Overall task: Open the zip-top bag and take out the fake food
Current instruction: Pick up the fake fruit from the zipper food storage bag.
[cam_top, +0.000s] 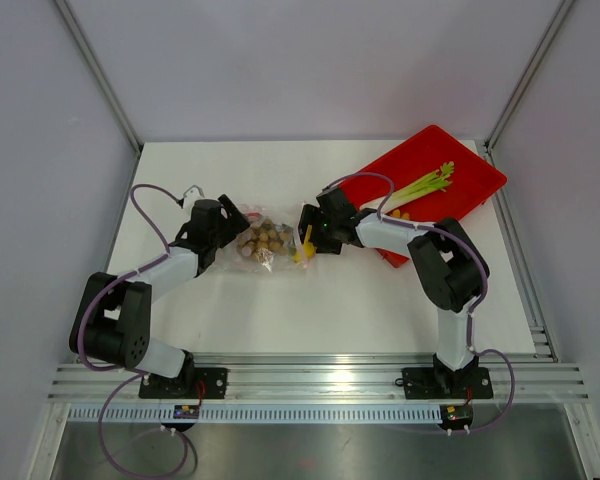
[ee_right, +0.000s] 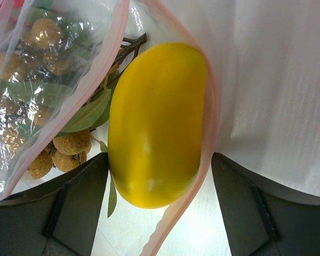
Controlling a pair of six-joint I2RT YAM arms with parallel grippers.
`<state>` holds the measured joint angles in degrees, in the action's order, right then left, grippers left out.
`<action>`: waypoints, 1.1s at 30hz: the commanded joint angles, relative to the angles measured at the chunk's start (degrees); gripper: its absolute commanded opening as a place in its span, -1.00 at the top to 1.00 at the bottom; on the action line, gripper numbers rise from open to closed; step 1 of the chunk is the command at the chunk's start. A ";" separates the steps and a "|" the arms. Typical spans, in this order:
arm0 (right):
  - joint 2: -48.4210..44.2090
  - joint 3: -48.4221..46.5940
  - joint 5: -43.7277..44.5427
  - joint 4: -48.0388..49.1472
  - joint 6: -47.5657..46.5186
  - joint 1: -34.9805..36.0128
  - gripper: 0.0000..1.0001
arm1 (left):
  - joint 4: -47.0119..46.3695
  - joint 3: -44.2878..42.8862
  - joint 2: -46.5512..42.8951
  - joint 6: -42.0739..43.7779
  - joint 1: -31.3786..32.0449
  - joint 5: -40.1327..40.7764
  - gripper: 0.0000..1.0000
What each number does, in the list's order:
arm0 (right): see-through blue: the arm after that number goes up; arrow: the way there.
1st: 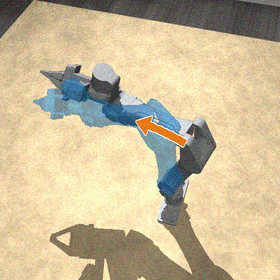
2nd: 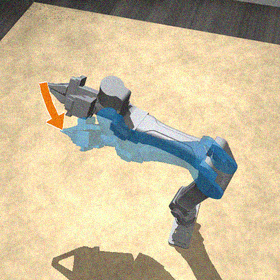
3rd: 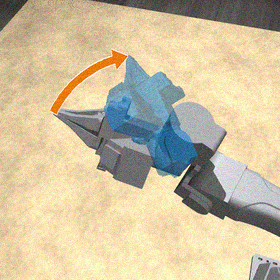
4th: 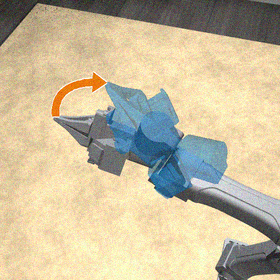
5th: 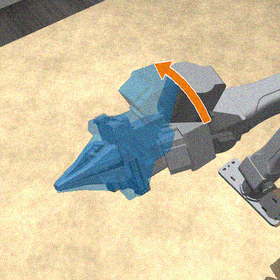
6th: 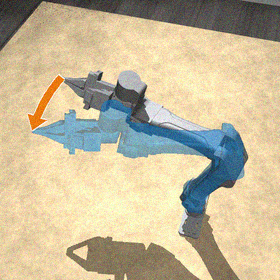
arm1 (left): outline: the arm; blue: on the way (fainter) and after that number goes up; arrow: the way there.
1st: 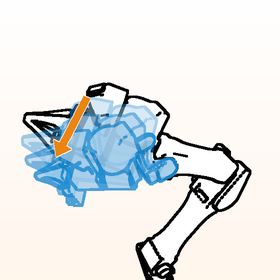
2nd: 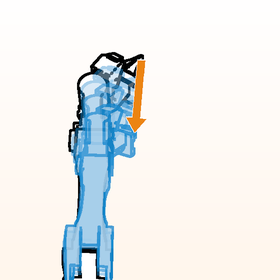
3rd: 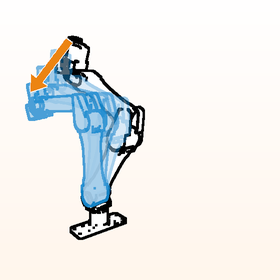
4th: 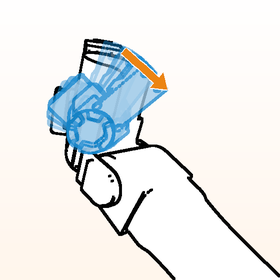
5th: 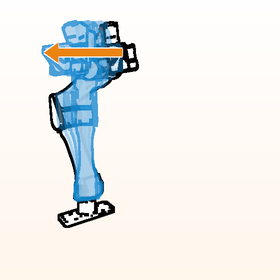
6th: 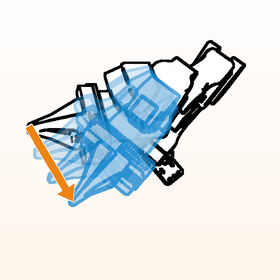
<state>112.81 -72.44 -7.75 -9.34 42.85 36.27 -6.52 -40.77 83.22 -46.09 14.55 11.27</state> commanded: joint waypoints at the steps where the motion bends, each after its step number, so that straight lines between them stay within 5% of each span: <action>1: -1.28 -1.12 2.30 0.99 -0.14 0.47 -0.70 | -1.83 0.08 -1.74 0.73 -0.31 -0.02 -0.89; 17: -6.47 8.63 -2.79 16.28 4.69 -2.08 -0.70 | -1.91 0.87 -3.06 0.73 -0.31 0.77 -0.90; 33: -3.92 8.20 -5.52 18.05 5.93 -2.52 -0.60 | -2.44 0.78 -2.45 1.00 -0.31 -0.11 -0.90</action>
<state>109.27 -63.66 -11.73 6.37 48.49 33.80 -6.55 -40.62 82.08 -46.00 14.55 11.00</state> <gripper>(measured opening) 0.805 0.951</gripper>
